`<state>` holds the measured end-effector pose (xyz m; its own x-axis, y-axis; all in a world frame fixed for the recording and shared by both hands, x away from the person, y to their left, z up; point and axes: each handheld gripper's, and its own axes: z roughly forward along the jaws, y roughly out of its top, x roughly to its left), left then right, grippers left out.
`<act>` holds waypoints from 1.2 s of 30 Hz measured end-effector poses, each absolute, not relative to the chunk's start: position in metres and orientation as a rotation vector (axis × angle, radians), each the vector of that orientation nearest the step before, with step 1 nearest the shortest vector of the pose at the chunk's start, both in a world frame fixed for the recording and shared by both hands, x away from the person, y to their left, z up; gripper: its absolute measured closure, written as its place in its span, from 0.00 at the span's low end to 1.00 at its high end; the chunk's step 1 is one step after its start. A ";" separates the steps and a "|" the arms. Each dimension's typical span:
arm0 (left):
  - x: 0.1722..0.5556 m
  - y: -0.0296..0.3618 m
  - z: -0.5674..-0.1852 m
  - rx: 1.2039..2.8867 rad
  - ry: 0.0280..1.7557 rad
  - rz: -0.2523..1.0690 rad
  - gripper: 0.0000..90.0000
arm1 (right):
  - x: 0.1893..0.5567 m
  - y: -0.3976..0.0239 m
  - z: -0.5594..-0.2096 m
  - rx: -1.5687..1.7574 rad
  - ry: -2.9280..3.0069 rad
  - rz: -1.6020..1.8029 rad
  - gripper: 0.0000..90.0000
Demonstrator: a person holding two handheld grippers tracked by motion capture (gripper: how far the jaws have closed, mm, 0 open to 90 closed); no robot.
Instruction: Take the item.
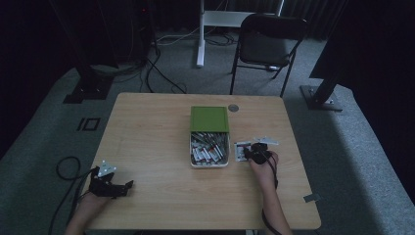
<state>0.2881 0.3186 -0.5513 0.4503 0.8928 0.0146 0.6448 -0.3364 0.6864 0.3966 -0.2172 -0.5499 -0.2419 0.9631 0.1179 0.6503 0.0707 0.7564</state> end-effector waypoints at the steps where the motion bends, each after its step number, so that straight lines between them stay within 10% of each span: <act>1: 0.288 0.319 -0.551 2.093 1.280 0.526 0.02 | 0.397 -0.219 -0.550 1.599 1.935 1.002 0.63; 9: 0.288 0.319 -0.551 2.095 1.279 0.527 0.02 | 0.391 -0.231 -0.545 1.598 1.902 1.019 0.41; 36: 0.288 0.319 -0.551 2.094 1.278 0.527 0.02 | 0.361 -0.286 -0.544 1.668 1.785 0.955 0.17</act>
